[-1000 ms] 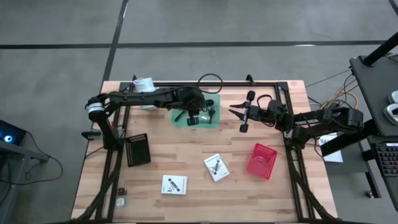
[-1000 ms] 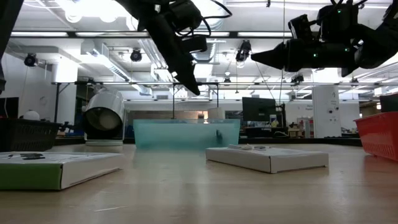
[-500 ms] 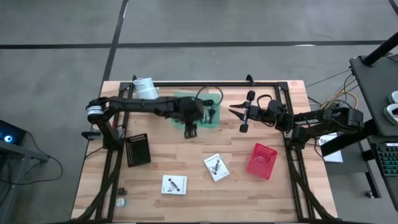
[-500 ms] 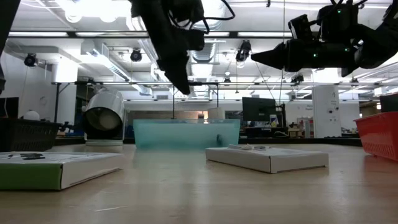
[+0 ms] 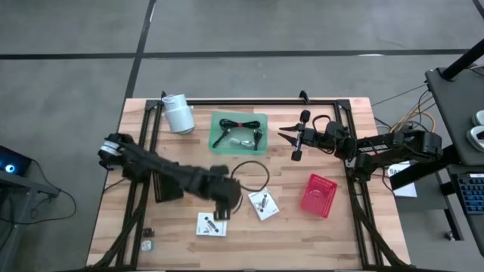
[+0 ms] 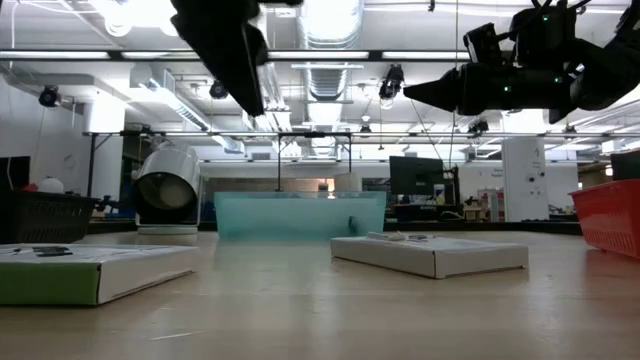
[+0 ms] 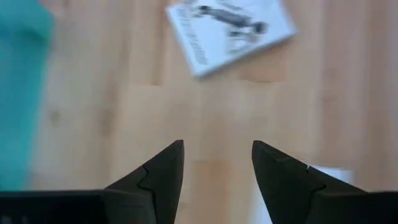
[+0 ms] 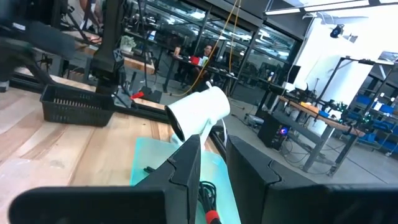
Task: Pick and place items into bin
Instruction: Put the left white card reader box into the black bin
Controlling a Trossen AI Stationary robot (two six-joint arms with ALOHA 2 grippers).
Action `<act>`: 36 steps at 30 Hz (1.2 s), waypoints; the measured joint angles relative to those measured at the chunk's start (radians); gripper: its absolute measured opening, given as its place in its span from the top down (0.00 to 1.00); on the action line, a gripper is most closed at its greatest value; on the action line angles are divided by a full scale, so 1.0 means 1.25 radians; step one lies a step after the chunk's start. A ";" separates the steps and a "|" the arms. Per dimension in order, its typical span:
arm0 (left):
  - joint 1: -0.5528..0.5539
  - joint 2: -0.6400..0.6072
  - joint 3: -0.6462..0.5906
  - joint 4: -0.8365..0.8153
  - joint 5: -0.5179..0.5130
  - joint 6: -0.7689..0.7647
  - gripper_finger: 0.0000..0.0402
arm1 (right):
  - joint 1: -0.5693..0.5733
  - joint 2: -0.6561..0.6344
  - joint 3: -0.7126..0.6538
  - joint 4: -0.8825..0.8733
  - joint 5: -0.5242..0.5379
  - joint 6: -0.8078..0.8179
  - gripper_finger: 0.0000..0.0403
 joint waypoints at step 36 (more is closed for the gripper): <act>-0.292 0.189 -0.017 0.011 0.125 -0.424 0.57 | 0.000 0.000 0.000 -0.001 0.000 0.001 0.84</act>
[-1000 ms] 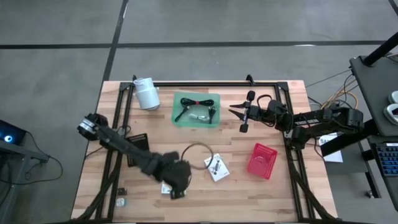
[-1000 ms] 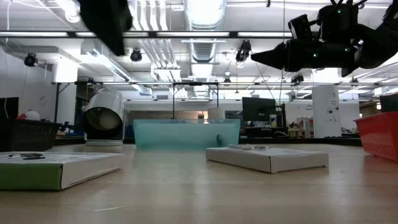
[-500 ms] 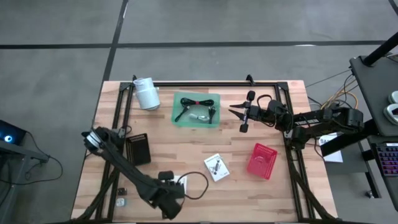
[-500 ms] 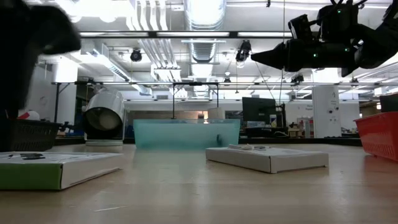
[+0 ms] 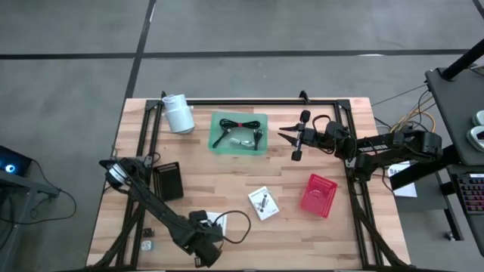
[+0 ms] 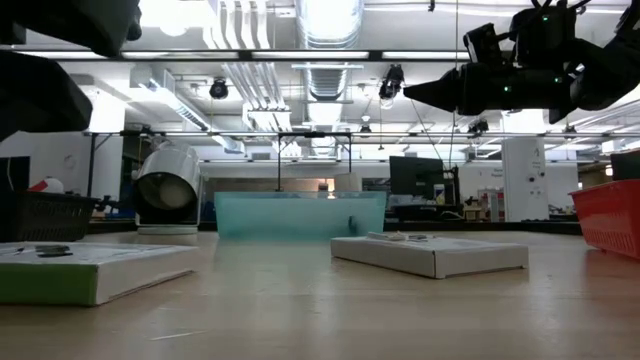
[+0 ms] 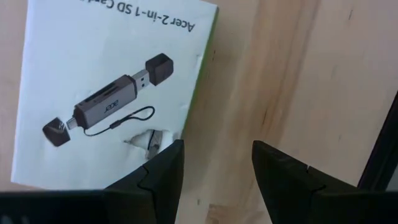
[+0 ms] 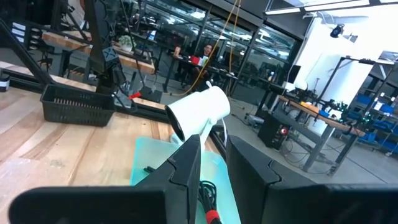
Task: Pick and place items into bin
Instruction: Put the left white card reader box into the black bin
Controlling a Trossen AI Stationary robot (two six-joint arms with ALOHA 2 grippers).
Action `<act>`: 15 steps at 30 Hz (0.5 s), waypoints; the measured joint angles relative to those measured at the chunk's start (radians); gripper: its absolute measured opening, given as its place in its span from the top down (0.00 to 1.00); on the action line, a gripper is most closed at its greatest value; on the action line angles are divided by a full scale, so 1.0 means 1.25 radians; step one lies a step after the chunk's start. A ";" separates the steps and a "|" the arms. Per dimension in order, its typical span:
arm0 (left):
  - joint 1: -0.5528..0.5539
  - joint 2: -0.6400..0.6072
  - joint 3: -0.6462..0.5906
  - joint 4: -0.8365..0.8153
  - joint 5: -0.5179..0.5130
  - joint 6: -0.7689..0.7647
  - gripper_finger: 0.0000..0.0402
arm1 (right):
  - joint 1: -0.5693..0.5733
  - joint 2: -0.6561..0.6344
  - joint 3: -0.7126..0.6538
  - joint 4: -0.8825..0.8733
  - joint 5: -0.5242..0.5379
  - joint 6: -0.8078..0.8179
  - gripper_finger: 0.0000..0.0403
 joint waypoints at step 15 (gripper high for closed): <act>0.001 -0.010 -0.023 -0.043 -0.013 -0.001 0.57 | 0.000 0.000 0.000 0.000 0.000 0.000 0.84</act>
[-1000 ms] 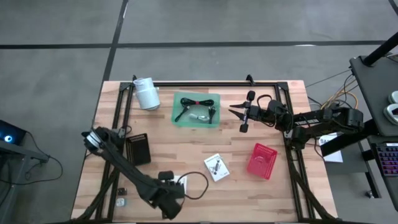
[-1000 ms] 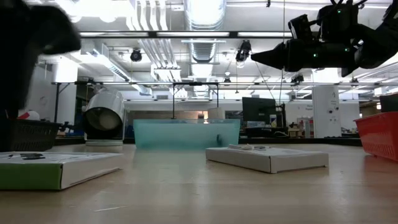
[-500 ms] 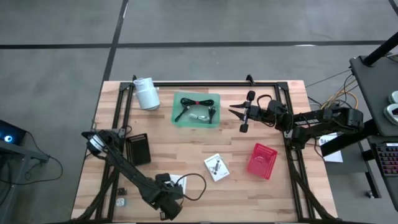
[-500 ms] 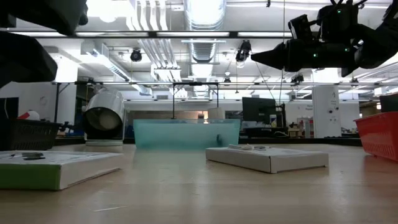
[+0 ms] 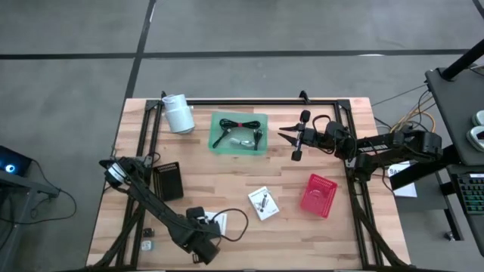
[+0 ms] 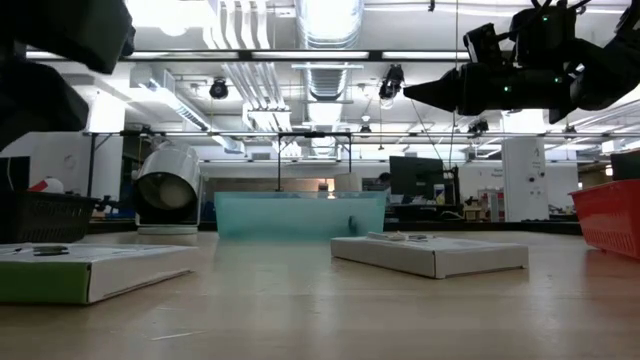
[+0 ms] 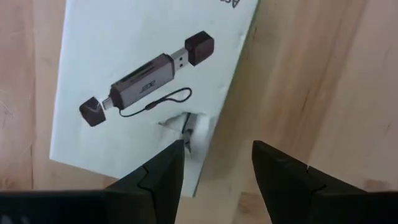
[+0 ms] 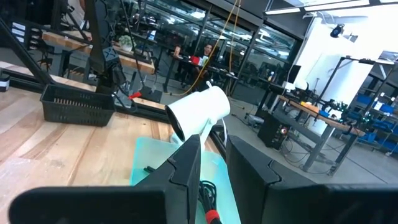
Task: Pick and place items into bin
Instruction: Put the left white card reader box into the black bin
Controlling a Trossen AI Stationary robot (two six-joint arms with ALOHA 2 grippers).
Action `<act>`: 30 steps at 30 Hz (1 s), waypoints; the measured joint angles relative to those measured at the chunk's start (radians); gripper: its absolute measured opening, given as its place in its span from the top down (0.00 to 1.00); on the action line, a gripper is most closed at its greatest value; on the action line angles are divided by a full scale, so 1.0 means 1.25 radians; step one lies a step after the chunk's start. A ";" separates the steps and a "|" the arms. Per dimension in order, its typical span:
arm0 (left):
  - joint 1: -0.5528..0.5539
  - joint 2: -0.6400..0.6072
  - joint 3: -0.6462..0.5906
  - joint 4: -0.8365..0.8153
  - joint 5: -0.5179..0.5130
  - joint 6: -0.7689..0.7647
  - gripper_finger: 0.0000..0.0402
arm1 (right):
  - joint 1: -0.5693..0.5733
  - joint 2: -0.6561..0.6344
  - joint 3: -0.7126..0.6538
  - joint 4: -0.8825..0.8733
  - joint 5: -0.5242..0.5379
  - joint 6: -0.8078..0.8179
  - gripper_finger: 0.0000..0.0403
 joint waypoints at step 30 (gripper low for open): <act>-0.002 0.008 -0.116 0.181 -0.044 0.026 0.75 | 0.000 0.000 0.000 0.000 0.000 0.000 0.84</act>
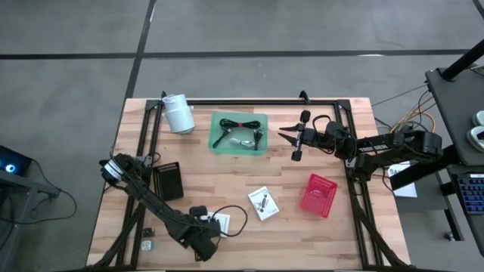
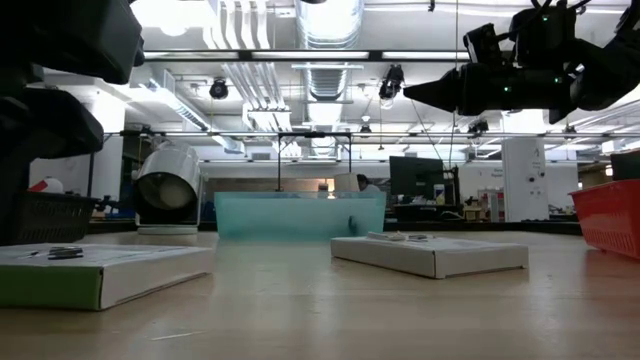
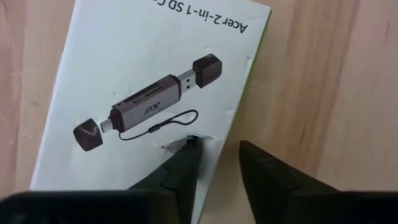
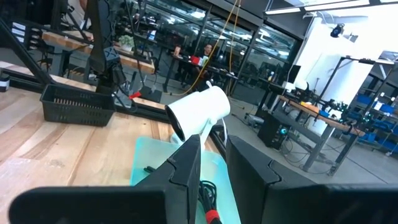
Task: Pick and place items into bin
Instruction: Put the left white card reader box into the black bin
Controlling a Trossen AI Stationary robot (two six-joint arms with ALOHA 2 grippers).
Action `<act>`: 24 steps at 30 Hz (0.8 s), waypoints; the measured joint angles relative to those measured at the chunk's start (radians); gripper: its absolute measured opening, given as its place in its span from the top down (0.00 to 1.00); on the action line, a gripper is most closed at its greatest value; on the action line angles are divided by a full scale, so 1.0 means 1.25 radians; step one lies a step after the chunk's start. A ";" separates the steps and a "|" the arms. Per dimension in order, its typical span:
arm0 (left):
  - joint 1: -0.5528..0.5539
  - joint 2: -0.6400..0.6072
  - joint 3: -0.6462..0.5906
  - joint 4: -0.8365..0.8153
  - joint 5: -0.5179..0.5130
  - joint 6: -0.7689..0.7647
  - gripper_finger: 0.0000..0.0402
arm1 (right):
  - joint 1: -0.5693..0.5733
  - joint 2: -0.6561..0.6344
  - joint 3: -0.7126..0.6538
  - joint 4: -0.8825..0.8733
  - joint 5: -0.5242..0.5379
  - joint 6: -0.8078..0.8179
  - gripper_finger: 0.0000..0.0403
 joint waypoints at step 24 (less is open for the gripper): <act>0.003 -0.098 0.018 -0.051 -0.028 0.038 1.00 | 0.000 0.000 0.000 0.000 0.000 0.000 0.84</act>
